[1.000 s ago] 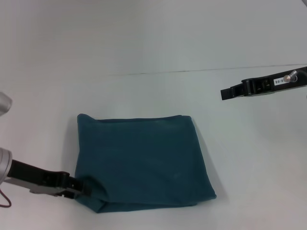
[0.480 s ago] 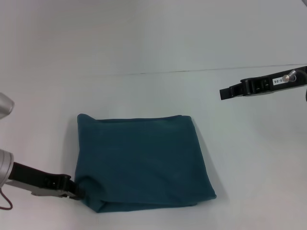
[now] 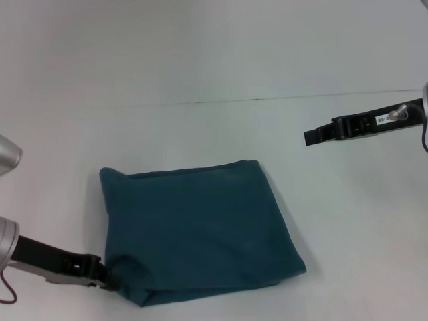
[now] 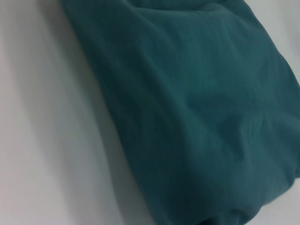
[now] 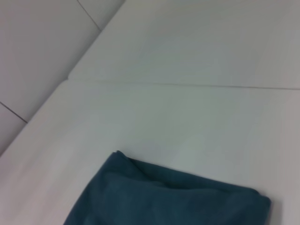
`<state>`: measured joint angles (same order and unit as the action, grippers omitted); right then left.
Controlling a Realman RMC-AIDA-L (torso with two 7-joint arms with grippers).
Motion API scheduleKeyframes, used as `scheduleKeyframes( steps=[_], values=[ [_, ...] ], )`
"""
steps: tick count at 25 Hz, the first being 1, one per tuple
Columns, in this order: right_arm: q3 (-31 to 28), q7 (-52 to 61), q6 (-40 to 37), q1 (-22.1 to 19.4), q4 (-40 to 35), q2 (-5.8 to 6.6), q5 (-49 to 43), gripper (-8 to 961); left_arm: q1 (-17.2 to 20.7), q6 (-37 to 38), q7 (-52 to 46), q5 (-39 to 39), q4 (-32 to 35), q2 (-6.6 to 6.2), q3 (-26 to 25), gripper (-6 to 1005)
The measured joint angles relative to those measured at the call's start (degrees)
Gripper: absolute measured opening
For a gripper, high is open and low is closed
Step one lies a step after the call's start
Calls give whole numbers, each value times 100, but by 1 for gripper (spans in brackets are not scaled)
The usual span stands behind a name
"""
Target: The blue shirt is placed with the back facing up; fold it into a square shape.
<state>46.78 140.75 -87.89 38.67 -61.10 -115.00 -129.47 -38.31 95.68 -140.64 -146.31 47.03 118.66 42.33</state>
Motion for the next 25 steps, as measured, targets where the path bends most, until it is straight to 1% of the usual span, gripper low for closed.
scheduleKeyframes(
  steps=[8,11,15,17,19,22,25],
  values=[
    [630,26,31,175,-49,-29,-134,8,28,8,68,62,76,9,0,17],
    [563,260,280,264,-44,-40,-455,10,16,-33,98,67,76,8,1,17],
    [428,641,584,319,178,26,-580,14,8,-115,107,68,47,9,13,17],
    [413,754,665,355,342,62,-649,57,3,-127,107,68,42,9,24,17],
    [424,835,745,390,456,71,-799,101,-12,-141,107,66,38,9,40,17],
    [431,877,908,450,665,48,-1021,166,-64,-147,83,46,35,6,47,17],
    [471,823,1070,587,1052,24,-1090,231,-88,-147,71,38,35,3,47,17]
  ],
)
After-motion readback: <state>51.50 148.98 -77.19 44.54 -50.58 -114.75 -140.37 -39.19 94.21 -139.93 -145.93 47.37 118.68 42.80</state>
